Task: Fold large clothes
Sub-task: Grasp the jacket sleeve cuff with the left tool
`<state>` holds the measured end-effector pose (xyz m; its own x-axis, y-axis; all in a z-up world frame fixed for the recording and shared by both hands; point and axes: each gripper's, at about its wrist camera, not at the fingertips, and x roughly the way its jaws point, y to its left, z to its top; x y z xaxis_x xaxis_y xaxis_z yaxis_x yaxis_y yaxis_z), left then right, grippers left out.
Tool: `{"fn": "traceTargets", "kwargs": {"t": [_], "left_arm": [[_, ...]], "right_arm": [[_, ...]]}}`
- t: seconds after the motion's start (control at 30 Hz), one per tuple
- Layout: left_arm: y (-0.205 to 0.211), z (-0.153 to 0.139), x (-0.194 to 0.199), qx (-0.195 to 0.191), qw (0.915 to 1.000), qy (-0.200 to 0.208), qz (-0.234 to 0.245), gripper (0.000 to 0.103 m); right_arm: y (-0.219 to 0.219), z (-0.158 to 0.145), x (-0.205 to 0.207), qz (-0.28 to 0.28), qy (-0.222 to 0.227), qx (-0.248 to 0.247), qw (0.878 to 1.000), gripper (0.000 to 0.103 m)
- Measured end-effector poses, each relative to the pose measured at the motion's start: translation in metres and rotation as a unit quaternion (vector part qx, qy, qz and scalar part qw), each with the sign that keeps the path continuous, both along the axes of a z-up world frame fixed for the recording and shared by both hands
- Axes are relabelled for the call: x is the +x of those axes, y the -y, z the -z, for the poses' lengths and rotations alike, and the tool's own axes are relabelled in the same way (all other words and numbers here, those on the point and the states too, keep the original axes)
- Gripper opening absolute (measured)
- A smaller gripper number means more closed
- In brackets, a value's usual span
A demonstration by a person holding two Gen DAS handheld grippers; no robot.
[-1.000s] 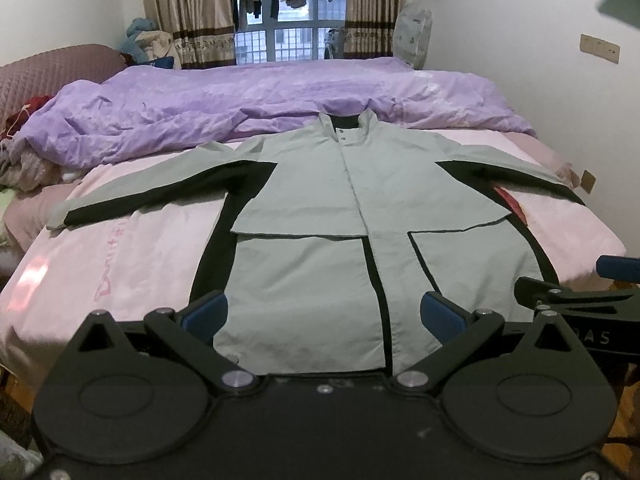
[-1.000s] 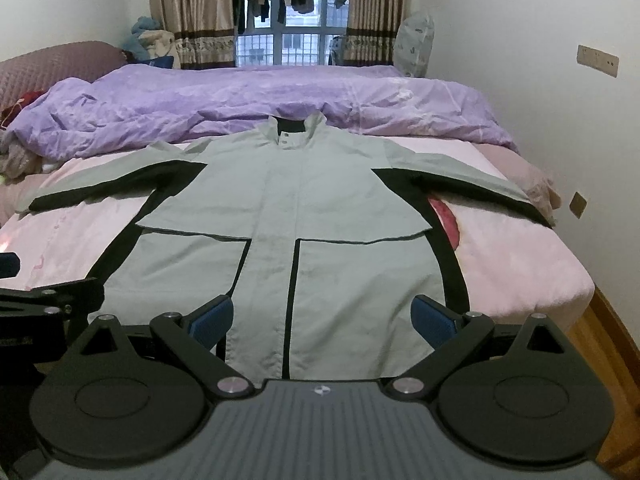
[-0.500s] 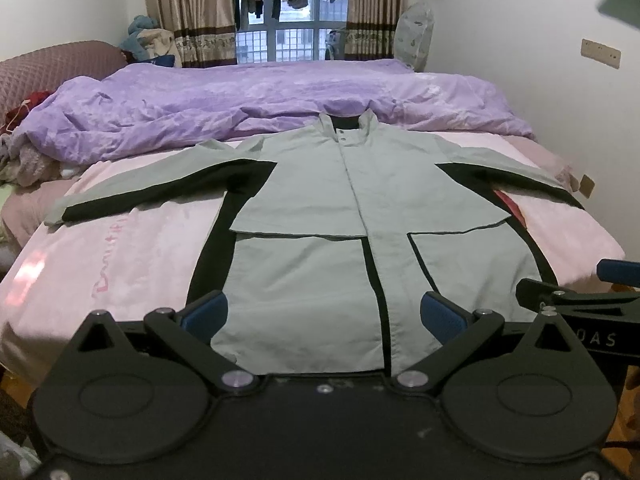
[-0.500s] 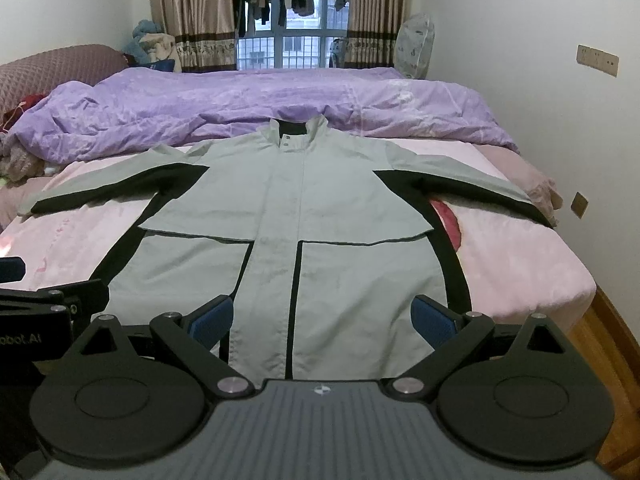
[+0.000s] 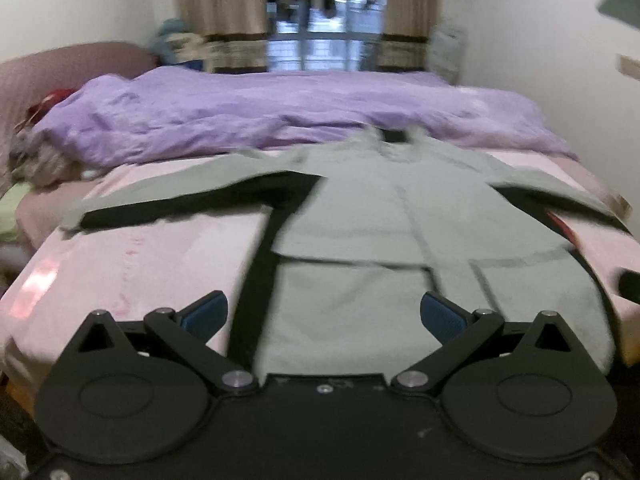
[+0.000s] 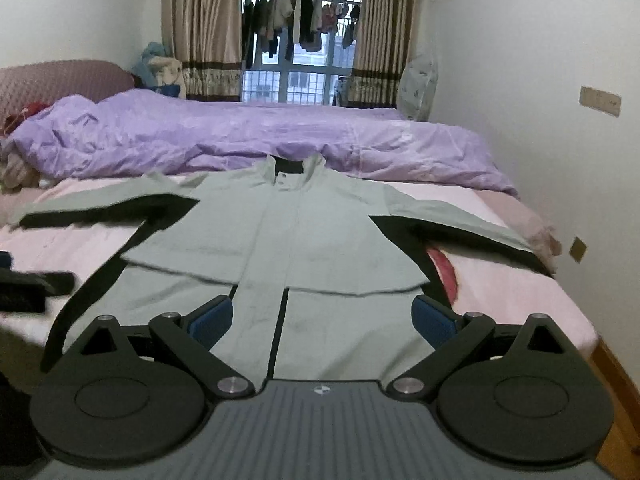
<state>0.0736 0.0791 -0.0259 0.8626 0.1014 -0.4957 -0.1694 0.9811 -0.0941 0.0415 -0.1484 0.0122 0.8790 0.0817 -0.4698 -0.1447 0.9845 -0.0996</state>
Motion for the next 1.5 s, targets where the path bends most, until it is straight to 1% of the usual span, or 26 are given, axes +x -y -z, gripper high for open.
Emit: {"fn": "traceTargets", "kwargs": {"t": [0.07, 0.13, 0.17, 0.23, 0.3, 0.37, 0.43, 0.53, 0.6, 0.63, 0.7, 0.73, 0.77, 0.83, 0.93, 1.03, 1.1, 1.13, 1.17, 1.2, 1.23, 1.27, 1.33, 1.37, 1.43, 1.5], "left_arm": [[-0.044, 0.004, 0.024, -0.021, 0.9997, 0.004, -0.008, 0.103], [-0.085, 0.005, 0.049, -0.026, 0.9979, -0.018, -0.056, 0.103], [-0.107, 0.006, 0.064, -0.018, 0.996, -0.024, -0.084, 0.103], [-0.147, 0.014, 0.096, 0.014, 0.9887, -0.051, -0.14, 0.103], [-0.19, 0.023, 0.133, 0.043, 0.9786, -0.078, -0.186, 0.103], [-0.234, 0.039, 0.17, 0.045, 0.9671, -0.105, -0.227, 0.103], [-0.288, 0.042, 0.199, 0.038, 0.9585, -0.105, -0.262, 0.103], [-0.362, 0.067, 0.24, 0.039, 0.9453, -0.114, -0.303, 0.103], [-0.415, 0.082, 0.267, 0.03, 0.932, -0.13, -0.337, 0.089], [-0.44, 0.091, 0.28, 0.016, 0.9235, -0.139, -0.357, 0.085], [-0.484, 0.097, 0.295, -0.009, 0.9185, -0.148, -0.367, 0.086], [-0.496, 0.101, 0.299, -0.02, 0.9191, -0.154, -0.362, 0.087], [-0.515, 0.107, 0.308, -0.028, 0.9185, -0.16, -0.361, 0.095], [-0.53, 0.113, 0.315, -0.023, 0.9174, -0.165, -0.361, 0.102], [-0.544, 0.123, 0.327, -0.017, 0.92, -0.164, -0.355, 0.102], [-0.549, 0.123, 0.316, -0.026, 0.9225, -0.161, -0.35, 0.102], [-0.547, 0.121, 0.304, -0.06, 0.9227, -0.161, -0.345, 0.093], [-0.547, 0.121, 0.298, -0.088, 0.9243, -0.152, -0.339, 0.079], [-0.554, 0.12, 0.295, -0.107, 0.9248, -0.135, -0.339, 0.06], [-0.549, 0.117, 0.293, -0.108, 0.9265, -0.131, -0.335, 0.044], [-0.548, 0.114, 0.293, -0.116, 0.9307, -0.126, -0.323, 0.016], [-0.545, 0.11, 0.294, -0.122, 0.9328, -0.122, -0.316, 0.014], [-0.52, 0.102, 0.293, -0.097, 0.9324, -0.132, -0.322, 0.009], [-0.505, 0.095, 0.296, -0.079, 0.9358, -0.131, -0.318, 0.004], [-0.479, 0.08, 0.298, -0.057, 0.9451, -0.114, -0.301, 0.002], [-0.452, 0.056, 0.305, -0.048, 0.9579, -0.087, -0.269, 0.001]], "right_arm": [[0.007, -0.002, 0.03, 0.0, -0.013, 0.019, 1.0, 0.103], [0.013, 0.0, 0.055, 0.011, -0.009, 0.031, 0.999, 0.103], [0.015, 0.001, 0.069, 0.013, 0.003, 0.033, 0.999, 0.103], [0.018, 0.005, 0.093, -0.001, 0.021, 0.025, 0.999, 0.103], [0.011, 0.01, 0.123, -0.006, 0.027, -0.003, 1.0, 0.103], [0.003, 0.016, 0.156, 0.009, 0.027, -0.043, 0.999, 0.103], [0.0, 0.02, 0.179, 0.035, 0.036, -0.061, 0.997, 0.103], [0.008, 0.025, 0.208, 0.036, 0.057, -0.033, 0.997, 0.103], [0.018, 0.029, 0.224, -0.013, 0.061, 0.009, 0.998, 0.103], [0.022, 0.032, 0.233, -0.032, 0.054, 0.031, 0.998, 0.103], [0.031, 0.041, 0.253, -0.028, 0.022, 0.058, 0.998, 0.103], [0.033, 0.044, 0.26, -0.023, 0.013, 0.061, 0.998, 0.103], [0.034, 0.049, 0.267, -0.016, 0.007, 0.061, 0.998, 0.103], [0.036, 0.057, 0.274, -0.008, 0.006, 0.053, 0.999, 0.103], [0.039, 0.061, 0.279, 0.006, -0.001, 0.045, 0.999, 0.103], [0.046, 0.057, 0.286, -0.003, -0.017, 0.054, 0.998, 0.103], [0.046, 0.054, 0.292, -0.012, -0.019, 0.05, 0.999, 0.103], [0.045, 0.052, 0.293, -0.015, -0.016, 0.042, 0.999, 0.103], [0.044, 0.05, 0.295, -0.017, -0.013, 0.033, 0.999, 0.103], [0.043, 0.048, 0.295, -0.017, -0.008, 0.024, 1.0, 0.103], [0.042, 0.047, 0.294, -0.018, -0.002, 0.015, 1.0, 0.103], [0.042, 0.045, 0.292, -0.019, 0.004, 0.01, 1.0, 0.103], [0.044, 0.045, 0.289, -0.022, 0.015, 0.009, 1.0, 0.103], [0.046, 0.045, 0.288, -0.021, 0.018, 0.012, 1.0, 0.103], [0.05, 0.048, 0.292, -0.015, 0.011, 0.026, 0.999, 0.103], [0.055, 0.049, 0.299, -0.008, -0.004, 0.039, 0.999, 0.103]]}}
